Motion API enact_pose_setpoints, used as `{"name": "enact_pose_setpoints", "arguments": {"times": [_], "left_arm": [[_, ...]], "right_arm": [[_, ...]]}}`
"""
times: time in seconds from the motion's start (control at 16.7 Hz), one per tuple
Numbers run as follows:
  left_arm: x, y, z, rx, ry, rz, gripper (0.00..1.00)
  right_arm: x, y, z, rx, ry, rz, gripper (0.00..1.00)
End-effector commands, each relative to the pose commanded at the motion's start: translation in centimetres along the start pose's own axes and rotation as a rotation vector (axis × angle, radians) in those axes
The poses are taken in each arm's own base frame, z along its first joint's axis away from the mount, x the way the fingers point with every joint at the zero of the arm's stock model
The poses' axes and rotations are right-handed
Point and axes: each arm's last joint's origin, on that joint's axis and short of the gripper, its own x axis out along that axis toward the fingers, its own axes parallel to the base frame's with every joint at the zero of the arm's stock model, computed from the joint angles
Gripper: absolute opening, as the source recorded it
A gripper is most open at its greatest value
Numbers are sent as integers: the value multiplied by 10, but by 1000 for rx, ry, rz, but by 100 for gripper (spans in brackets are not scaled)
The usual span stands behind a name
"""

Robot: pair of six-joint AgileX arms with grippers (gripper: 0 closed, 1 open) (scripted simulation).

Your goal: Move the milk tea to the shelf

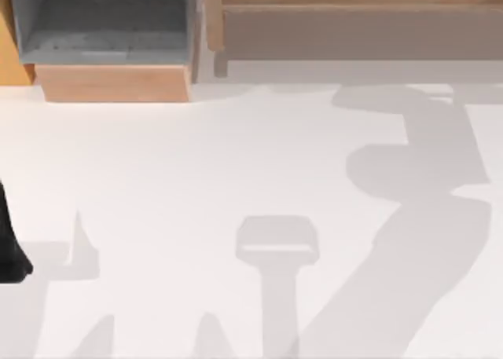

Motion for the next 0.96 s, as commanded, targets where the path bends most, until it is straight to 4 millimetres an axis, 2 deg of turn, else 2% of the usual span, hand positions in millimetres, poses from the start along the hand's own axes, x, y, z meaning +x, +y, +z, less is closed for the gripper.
{"name": "enact_pose_setpoints", "arguments": {"times": [0.6,0.96], "left_arm": [[0,0,0,0,0,0,100],[0,0,0,0,0,0,100]], "right_arm": [[0,0,0,0,0,0,98],[0,0,0,0,0,0,100]]}}
